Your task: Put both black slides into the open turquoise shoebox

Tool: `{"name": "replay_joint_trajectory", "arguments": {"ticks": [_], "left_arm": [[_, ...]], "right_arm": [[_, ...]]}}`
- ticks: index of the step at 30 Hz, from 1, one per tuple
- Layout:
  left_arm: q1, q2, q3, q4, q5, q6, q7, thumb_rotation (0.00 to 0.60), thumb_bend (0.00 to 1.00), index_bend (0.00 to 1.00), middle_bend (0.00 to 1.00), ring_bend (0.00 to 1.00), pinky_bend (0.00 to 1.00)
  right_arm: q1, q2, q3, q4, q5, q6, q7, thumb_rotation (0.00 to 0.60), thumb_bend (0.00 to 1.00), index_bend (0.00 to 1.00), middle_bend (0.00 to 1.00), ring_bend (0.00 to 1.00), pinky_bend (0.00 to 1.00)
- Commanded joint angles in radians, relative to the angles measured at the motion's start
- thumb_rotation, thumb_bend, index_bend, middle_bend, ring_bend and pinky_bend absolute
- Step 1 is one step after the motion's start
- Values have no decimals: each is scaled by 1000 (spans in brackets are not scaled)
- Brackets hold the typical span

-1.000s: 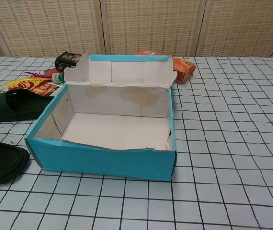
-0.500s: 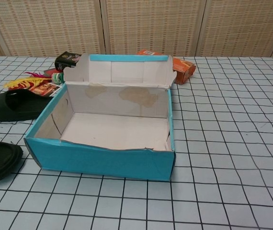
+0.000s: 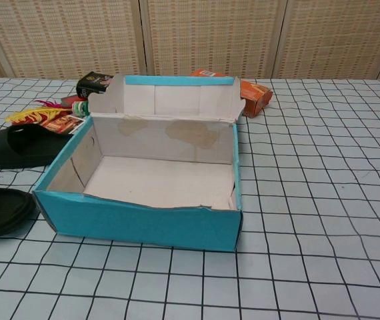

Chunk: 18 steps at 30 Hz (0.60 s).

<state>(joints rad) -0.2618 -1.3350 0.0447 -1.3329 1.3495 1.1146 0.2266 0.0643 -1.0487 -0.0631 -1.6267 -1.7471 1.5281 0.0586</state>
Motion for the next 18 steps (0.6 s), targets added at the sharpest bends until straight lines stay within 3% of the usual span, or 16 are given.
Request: {"name": "replay_joint_trajectory", "arguments": {"ticks": [1, 10, 18], "left_arm": [[20, -20, -15, 24, 25, 65, -12, 600, 602, 689, 813, 792, 674], [42, -31, -33, 39, 53, 150, -23, 600, 667, 800, 906, 865, 745], [51, 10, -100, -9, 118, 319, -55, 600, 669, 807, 909, 867, 748]], "right_arm": [[0, 0, 0, -1, 0, -1, -1, 600, 172, 0, 0, 0, 0], [1, -1, -1, -2, -1, -2, -4, 600, 173, 0, 0, 0, 0], [3, -3, -3, -4, -3, -5, -9, 600, 173, 0, 0, 0, 0]]}}
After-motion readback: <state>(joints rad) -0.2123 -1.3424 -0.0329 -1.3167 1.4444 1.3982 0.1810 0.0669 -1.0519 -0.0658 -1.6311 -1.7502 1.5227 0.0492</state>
